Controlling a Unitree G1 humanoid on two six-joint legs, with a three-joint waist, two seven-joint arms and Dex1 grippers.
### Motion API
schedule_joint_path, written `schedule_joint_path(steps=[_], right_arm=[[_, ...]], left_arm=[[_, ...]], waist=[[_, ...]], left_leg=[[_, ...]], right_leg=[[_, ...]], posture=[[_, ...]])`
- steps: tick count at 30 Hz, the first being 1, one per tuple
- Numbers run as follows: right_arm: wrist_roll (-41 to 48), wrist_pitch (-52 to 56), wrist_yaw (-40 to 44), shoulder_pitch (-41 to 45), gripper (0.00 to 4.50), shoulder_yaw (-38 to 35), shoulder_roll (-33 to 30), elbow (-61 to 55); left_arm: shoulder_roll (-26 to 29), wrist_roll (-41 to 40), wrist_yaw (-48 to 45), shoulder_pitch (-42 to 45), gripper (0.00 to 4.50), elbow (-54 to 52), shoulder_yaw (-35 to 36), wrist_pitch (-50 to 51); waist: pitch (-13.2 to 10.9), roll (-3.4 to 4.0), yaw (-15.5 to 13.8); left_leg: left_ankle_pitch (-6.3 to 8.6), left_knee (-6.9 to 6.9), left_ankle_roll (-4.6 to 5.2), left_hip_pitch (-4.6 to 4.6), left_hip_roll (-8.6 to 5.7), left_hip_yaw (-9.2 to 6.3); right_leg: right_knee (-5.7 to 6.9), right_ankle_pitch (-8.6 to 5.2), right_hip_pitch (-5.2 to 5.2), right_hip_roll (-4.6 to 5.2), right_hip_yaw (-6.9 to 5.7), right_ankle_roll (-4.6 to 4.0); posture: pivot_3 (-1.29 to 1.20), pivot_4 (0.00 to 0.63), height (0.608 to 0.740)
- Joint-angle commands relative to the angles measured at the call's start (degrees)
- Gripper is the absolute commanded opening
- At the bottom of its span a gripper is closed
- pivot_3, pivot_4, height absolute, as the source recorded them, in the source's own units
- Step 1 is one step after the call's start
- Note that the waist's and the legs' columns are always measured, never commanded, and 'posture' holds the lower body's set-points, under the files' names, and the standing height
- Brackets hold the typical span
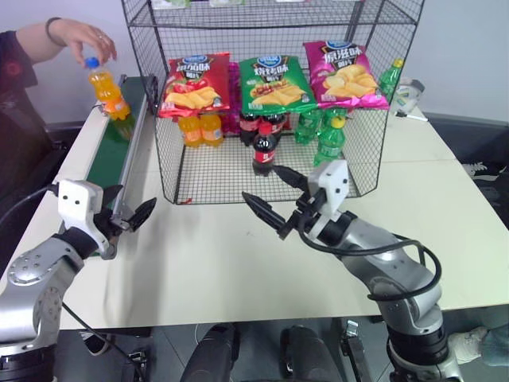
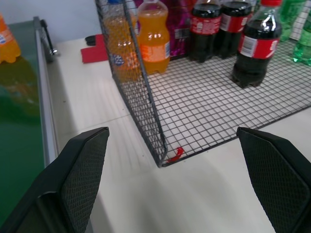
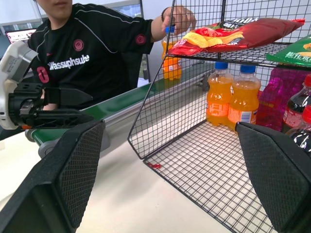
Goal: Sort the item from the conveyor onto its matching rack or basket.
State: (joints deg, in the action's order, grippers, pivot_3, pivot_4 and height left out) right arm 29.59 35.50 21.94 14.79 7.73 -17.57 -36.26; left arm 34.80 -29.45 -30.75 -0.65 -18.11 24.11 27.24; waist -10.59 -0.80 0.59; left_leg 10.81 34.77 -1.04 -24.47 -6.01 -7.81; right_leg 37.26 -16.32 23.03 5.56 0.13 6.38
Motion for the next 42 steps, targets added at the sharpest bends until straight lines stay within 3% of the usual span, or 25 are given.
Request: schedule_joint_path(steps=[1,6,13,23,42], right_arm=[[0.13,-2.78,2.14,-0.43,4.50,-0.59,-0.45,-0.76],[0.86,-2.70,2.83,-0.49,4.50,-1.60,-1.07,-1.19],[1.96,-1.25,2.33,0.03,4.50,-2.38,-1.27,-2.51],[-2.81,-5.73,4.96,-0.34,4.50,-0.73,-4.30,-1.41],[-3.55,-6.74,5.65,-1.62,4.50,0.06,-3.17,-1.64]], left_arm=[[-0.70,-1.33,1.62,-0.61,4.40,-2.16,3.53,-0.53],[-3.07,-2.74,5.35,-0.58,4.40,-1.43,7.61,-1.28],[-4.17,2.06,11.48,2.13,4.40,4.42,9.68,-6.22],[-4.82,4.00,12.30,2.89,4.40,8.35,8.66,-8.50],[-6.92,4.08,14.67,5.08,4.40,13.55,9.47,-10.96]], waist=[[0.00,0.00,0.00],[0.00,0.00,-0.01],[0.01,-0.01,-0.15],[0.01,-0.02,-0.09],[0.02,-0.03,-0.12]], left_leg=[[0.00,0.00,0.00,0.00,0.00,0.00],[0.00,0.00,0.00,0.00,0.01,0.00],[0.00,0.02,0.00,0.01,0.00,0.00],[0.00,0.02,0.00,0.00,-0.01,0.01],[0.00,0.03,0.00,0.00,0.00,0.01]], right_leg=[[0.00,0.00,0.00,0.00,0.00,0.00],[0.00,0.00,0.01,0.00,0.00,0.00],[0.00,0.01,-0.02,0.00,-0.02,0.01],[-0.01,0.01,-0.02,0.00,-0.02,0.01],[-0.01,0.08,-0.02,0.00,-0.02,0.15]], posture=[[0.00,0.150,0.740],[0.00,0.150,0.740],[0.00,0.150,0.740],[0.00,0.150,0.740],[0.00,0.150,0.740]])
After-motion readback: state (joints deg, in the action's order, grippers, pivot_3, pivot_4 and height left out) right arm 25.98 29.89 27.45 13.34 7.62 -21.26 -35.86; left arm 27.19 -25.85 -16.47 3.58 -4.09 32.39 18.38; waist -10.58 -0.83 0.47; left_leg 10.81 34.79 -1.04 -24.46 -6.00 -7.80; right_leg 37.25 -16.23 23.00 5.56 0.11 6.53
